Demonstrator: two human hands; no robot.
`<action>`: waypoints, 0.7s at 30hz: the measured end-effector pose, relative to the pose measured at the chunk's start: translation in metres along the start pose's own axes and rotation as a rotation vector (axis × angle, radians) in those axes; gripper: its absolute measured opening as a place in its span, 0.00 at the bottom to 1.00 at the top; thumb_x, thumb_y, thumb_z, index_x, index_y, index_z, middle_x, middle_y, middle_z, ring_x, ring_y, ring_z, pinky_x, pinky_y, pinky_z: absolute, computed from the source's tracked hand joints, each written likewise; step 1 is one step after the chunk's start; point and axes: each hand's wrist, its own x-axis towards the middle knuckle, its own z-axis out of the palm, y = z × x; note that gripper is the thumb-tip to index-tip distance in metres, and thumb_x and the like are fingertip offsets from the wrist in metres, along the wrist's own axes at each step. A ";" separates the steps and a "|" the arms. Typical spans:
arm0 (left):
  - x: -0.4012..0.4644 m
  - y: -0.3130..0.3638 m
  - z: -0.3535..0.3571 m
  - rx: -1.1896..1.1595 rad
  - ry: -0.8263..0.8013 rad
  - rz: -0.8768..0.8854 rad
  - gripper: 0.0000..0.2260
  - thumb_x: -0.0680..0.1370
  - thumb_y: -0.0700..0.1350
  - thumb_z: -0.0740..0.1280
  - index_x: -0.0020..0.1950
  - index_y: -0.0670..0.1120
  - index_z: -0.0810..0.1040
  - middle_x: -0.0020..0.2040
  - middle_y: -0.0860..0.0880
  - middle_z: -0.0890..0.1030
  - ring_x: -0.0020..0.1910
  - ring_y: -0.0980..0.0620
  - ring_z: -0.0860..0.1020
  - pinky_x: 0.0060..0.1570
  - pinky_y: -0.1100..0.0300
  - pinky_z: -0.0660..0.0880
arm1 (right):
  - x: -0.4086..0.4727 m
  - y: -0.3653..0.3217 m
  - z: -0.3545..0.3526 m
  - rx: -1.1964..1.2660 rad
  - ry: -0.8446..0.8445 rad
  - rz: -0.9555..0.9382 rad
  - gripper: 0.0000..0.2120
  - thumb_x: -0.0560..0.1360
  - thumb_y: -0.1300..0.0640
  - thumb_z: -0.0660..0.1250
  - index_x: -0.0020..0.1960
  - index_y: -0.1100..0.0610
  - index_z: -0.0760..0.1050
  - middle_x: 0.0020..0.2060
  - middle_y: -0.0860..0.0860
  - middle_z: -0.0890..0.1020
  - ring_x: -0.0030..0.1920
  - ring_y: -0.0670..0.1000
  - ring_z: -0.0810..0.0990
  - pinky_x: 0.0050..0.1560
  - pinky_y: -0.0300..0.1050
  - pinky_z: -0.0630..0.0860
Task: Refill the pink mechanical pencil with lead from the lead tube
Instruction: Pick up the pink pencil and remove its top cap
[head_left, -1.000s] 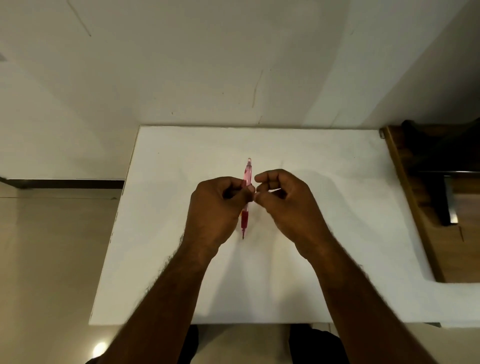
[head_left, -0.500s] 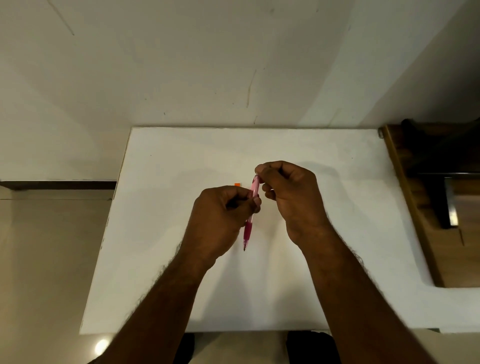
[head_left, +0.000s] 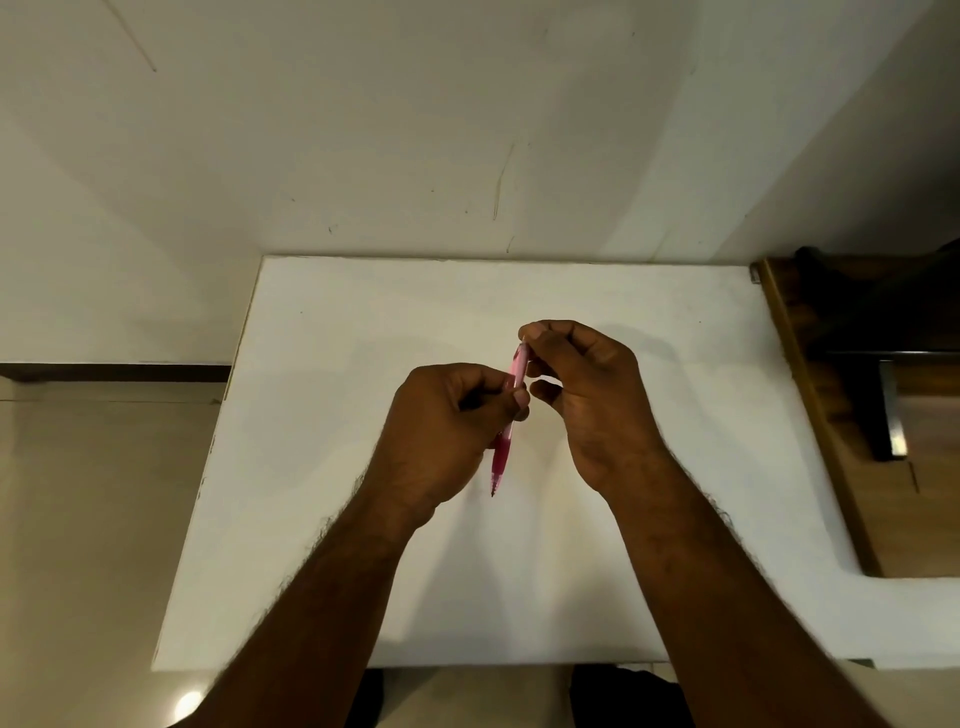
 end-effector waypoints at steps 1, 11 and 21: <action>0.000 0.000 0.000 0.005 0.001 0.001 0.06 0.78 0.47 0.72 0.44 0.49 0.88 0.37 0.53 0.87 0.34 0.56 0.84 0.43 0.58 0.84 | 0.000 0.000 0.000 0.003 -0.004 0.001 0.08 0.79 0.57 0.69 0.42 0.51 0.84 0.41 0.50 0.86 0.47 0.53 0.83 0.52 0.51 0.81; 0.000 -0.005 0.002 0.016 -0.049 -0.065 0.06 0.77 0.47 0.73 0.41 0.52 0.87 0.35 0.54 0.86 0.35 0.53 0.85 0.45 0.59 0.84 | 0.012 0.005 -0.010 0.053 0.105 -0.007 0.06 0.77 0.56 0.71 0.43 0.48 0.85 0.38 0.44 0.86 0.40 0.43 0.83 0.43 0.41 0.80; 0.003 -0.009 0.000 0.035 0.036 -0.108 0.04 0.75 0.49 0.74 0.42 0.50 0.87 0.36 0.52 0.87 0.38 0.51 0.86 0.54 0.49 0.82 | 0.012 0.044 -0.006 -0.972 0.208 -0.212 0.05 0.77 0.53 0.71 0.45 0.53 0.82 0.40 0.48 0.86 0.38 0.47 0.78 0.42 0.40 0.67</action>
